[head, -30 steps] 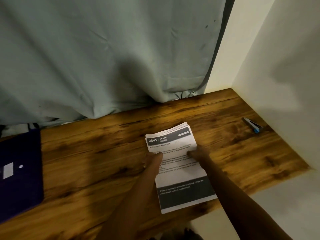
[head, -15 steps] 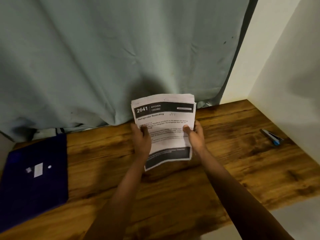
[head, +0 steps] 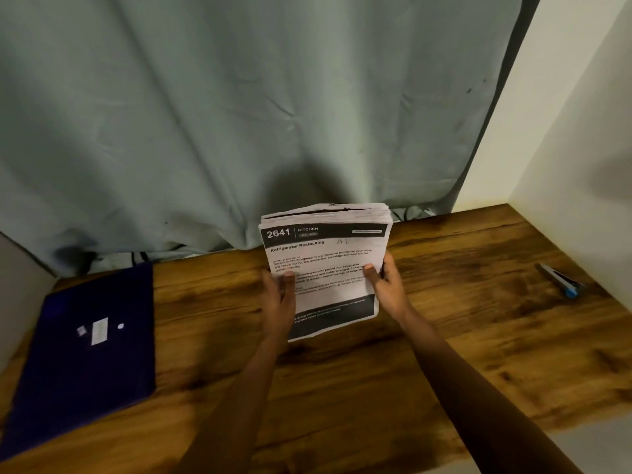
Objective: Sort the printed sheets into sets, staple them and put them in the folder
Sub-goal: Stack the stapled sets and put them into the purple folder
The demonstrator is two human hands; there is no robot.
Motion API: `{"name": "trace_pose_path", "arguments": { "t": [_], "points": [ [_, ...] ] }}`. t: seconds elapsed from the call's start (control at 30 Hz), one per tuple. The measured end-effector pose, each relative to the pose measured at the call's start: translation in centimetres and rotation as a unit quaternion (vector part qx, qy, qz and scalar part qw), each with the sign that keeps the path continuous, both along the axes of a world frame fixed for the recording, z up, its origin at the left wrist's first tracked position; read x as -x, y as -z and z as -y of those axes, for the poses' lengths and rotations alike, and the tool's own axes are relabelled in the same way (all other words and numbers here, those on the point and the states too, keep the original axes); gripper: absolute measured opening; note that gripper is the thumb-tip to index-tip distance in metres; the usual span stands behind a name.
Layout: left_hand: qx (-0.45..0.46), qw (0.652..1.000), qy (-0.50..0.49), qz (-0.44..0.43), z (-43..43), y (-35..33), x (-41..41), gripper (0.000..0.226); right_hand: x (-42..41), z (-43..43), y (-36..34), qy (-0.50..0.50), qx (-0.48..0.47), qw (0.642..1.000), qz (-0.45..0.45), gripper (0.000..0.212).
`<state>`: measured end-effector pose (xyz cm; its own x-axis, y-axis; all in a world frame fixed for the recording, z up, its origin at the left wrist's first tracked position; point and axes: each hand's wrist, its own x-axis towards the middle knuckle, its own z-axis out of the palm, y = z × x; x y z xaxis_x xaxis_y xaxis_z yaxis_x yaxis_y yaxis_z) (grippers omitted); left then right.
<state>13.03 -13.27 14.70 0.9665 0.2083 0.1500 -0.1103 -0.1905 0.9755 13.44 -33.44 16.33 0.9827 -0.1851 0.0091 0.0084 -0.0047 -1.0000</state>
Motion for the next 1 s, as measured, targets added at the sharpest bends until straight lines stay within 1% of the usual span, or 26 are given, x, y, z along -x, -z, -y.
{"name": "trace_pose_path", "arguments": {
  "t": [0.13, 0.23, 0.4, 0.5, 0.57, 0.63, 0.7, 0.8, 0.9, 0.93, 1.0],
  "points": [
    [-0.036, 0.999, -0.026, 0.016, 0.5, -0.1, -0.6, 0.021, -0.2, -0.6, -0.2, 0.025, 0.009, 0.999, 0.017, 0.030],
    [-0.047, 0.997, -0.036, 0.040, 0.4, -0.6, -0.8, 0.022, 0.0, -0.9, -0.3, 0.040, 0.013, 0.999, 0.025, 0.031],
    [-0.051, 0.998, -0.020, -0.016, -0.1, 0.5, 0.4, 0.027, 0.8, -0.9, 0.9, 0.024, 0.020, 0.999, -0.009, 0.027],
    [-0.091, 0.995, -0.034, -0.030, 0.0, 0.6, 0.4, 0.032, 0.5, -1.1, 0.8, 0.038, 0.069, 0.996, -0.039, 0.021],
    [-0.125, 0.991, -0.048, -0.023, 0.2, 0.2, -0.1, 0.035, 0.0, -1.1, 0.3, 0.054, 0.126, 0.989, -0.049, 0.018],
    [-0.161, 0.985, -0.054, -0.023, 0.1, -0.1, -0.7, 0.035, -0.3, -1.1, -0.1, 0.069, 0.185, 0.978, -0.071, 0.020],
    [-0.206, 0.976, -0.043, -0.060, 0.0, 0.1, -1.0, 0.033, -0.4, -1.0, 0.3, 0.069, 0.234, 0.964, -0.104, 0.023],
    [-0.257, 0.954, -0.012, -0.153, -0.4, 1.8, -0.8, 0.030, 0.2, -1.1, 2.0, 0.047, 0.300, 0.941, -0.149, 0.021],
    [-0.251, 0.948, 0.001, -0.198, -0.8, 5.1, 0.3, 0.031, 1.4, -1.8, 4.5, 0.028, 0.365, 0.908, -0.202, 0.021],
    [-0.244, 0.948, 0.003, -0.206, -0.8, 6.1, 0.8, 0.032, 1.9, -2.1, 5.4, 0.030, 0.369, 0.904, -0.213, 0.024],
    [-0.239, 0.946, 0.012, -0.219, -0.9, 7.5, 1.6, 0.034, 2.6, -2.6, 7.2, 0.037, 0.355, 0.907, -0.222, 0.030]
  ]
}}
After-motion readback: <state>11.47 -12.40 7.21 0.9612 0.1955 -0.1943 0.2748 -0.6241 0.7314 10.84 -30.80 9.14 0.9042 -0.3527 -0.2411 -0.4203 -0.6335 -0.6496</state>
